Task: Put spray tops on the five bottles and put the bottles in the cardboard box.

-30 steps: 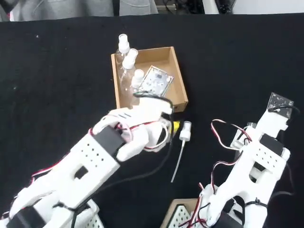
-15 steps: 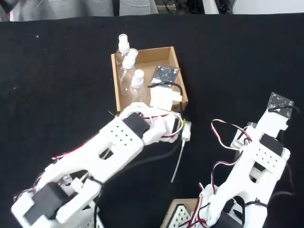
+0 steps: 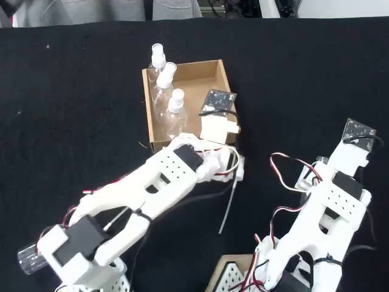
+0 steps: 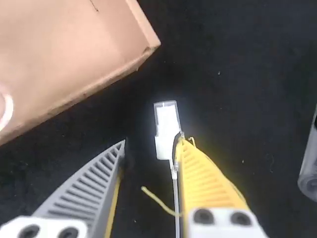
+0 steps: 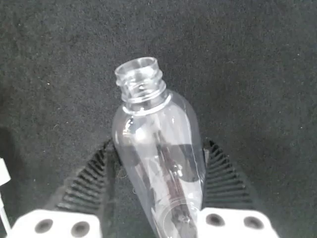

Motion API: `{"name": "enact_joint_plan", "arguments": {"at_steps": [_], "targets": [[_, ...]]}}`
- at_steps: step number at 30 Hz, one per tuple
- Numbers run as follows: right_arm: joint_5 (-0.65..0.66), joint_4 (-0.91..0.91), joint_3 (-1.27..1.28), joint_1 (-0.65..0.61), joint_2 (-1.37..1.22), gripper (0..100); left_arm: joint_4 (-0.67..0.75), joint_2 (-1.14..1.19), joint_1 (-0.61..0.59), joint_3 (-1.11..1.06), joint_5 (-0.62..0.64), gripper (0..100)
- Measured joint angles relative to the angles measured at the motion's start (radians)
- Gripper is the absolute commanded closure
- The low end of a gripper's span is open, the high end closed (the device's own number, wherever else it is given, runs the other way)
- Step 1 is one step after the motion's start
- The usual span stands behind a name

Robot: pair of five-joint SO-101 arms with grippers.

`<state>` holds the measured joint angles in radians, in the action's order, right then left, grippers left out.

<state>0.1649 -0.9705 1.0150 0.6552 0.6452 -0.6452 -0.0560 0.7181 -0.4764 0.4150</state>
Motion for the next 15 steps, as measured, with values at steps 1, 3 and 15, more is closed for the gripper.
{"name": "enact_joint_plan", "arguments": {"at_steps": [1, 3, 15], "targets": [[0.0, 0.0, 0.0, 0.0, 0.0, 87.4, 0.005, 0.005, 0.011, 0.0, 0.0, 85], [0.0, 0.0, 0.0, 0.0, 0.0, 87.4, 0.009, 0.012, 0.031, 0.0, 0.0, 85], [0.0, 0.0, 0.0, 0.0, 0.0, 87.4, 0.009, 0.184, 0.084, 0.101, 0.0, 85]]}}
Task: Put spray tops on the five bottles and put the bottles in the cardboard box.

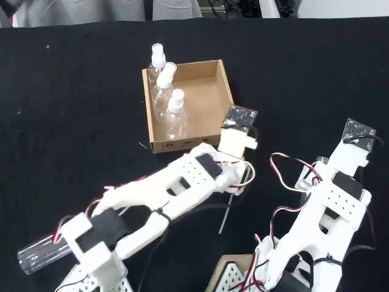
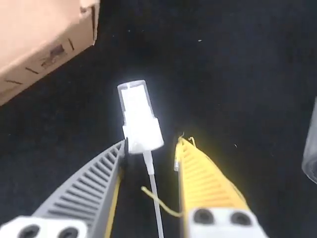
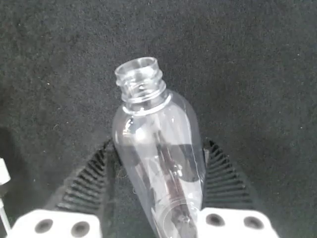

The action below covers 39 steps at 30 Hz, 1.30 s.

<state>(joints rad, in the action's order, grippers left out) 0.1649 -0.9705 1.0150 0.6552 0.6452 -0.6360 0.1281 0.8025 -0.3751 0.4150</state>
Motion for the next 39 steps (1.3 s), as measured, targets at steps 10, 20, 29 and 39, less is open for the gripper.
{"name": "enact_joint_plan", "arguments": {"at_steps": [10, 20, 29, 39], "targets": [[0.0, 0.0, 0.0, 0.0, 0.0, 87.4, 0.0, 0.186, 0.0, 0.12, 0.0, 85], [0.0, 0.0, 0.0, 0.0, 0.0, 87.4, -0.005, 0.235, -0.002, 0.166, 0.0, 90], [-0.002, 0.0, 0.0, 0.0, 0.0, 87.4, -0.29, 0.252, 0.0, 0.35, 0.003, 92], [-0.002, 0.0, 0.017, 0.0, 0.0, 87.4, -0.489, 0.252, -0.005, 0.419, -0.068, 91]]}}
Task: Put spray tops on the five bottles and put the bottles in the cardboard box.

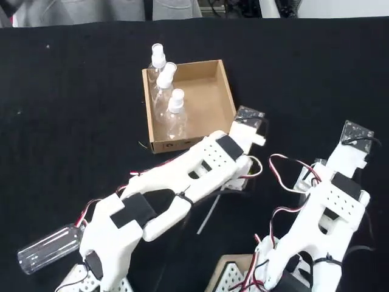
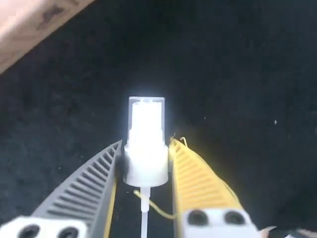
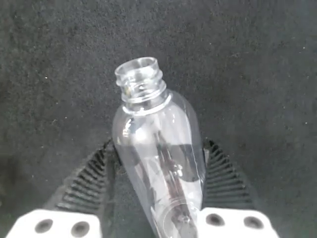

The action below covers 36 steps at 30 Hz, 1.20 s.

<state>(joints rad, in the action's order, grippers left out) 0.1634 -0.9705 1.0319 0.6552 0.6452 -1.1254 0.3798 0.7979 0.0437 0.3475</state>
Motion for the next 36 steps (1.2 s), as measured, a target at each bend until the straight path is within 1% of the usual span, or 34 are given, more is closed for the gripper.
{"name": "enact_joint_plan", "arguments": {"at_steps": [1, 3, 6, 8, 13, 27, 32, 36], "targets": [[0.002, 0.0, 0.0, 0.0, 0.0, 87.4, 0.0, 0.0, 0.0, 0.0, -0.026, 91], [0.002, 0.0, 0.0, 0.0, 0.0, 87.4, 0.0, 0.0, 0.0, 0.0, -0.064, 87], [0.0, 0.0, 0.0, 0.0, 0.0, 87.4, -0.009, 0.0, 0.0, 0.0, -0.084, 78], [0.0, 0.0, 0.0, 0.0, 0.0, 87.4, -0.025, 0.0, 0.0, -0.006, -0.087, 74], [0.0, 0.0, 0.0, 0.0, 0.0, 87.4, -0.057, 0.0, 0.0, -0.009, -0.087, 74], [0.0, 0.0, 0.0, 0.0, 0.0, 87.4, -0.058, 0.0, 0.0, -0.009, -0.098, 74], [0.0, 0.0, 0.0, 0.0, 0.0, 87.4, -0.058, 0.009, 0.0, -0.009, -0.147, 80], [0.0, 0.0, 0.0, 0.0, 0.0, 87.4, -0.058, 0.075, 0.0, 0.012, -0.155, 80]]}}
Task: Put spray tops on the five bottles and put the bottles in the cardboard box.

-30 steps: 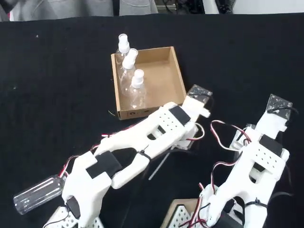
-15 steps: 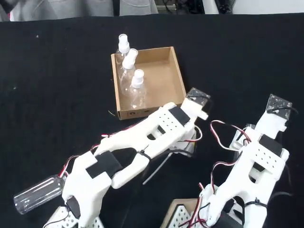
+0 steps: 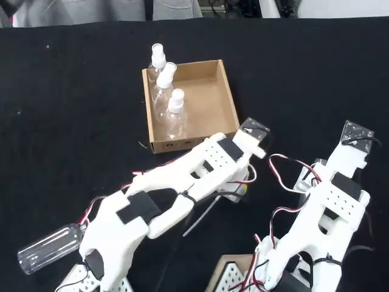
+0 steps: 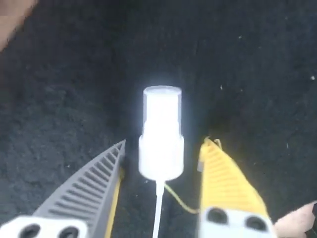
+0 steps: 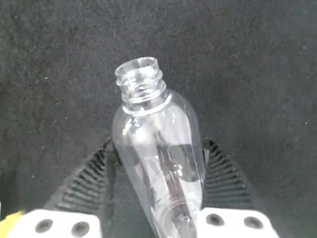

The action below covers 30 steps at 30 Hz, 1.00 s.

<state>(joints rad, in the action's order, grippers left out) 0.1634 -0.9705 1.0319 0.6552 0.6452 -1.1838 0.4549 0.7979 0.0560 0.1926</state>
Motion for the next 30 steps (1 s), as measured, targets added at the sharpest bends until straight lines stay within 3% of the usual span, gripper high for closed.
{"name": "enact_joint_plan", "arguments": {"at_steps": [4, 11, 20, 30], "targets": [[0.0, 0.0, 0.0, 0.0, 0.0, 87.4, -0.023, 0.069, 0.002, 0.08, -0.002, 80], [0.0, 0.0, 0.0, 0.0, 0.0, 87.4, -0.172, 0.147, 0.005, 0.261, -0.002, 90], [0.0, 0.0, 0.0, 0.0, 0.0, 87.4, -0.193, 0.155, 0.005, 0.273, 0.0, 97], [0.0, 0.0, 0.003, 0.0, 0.0, 87.4, -0.209, 0.155, 0.005, 0.273, 0.0, 97]]}}
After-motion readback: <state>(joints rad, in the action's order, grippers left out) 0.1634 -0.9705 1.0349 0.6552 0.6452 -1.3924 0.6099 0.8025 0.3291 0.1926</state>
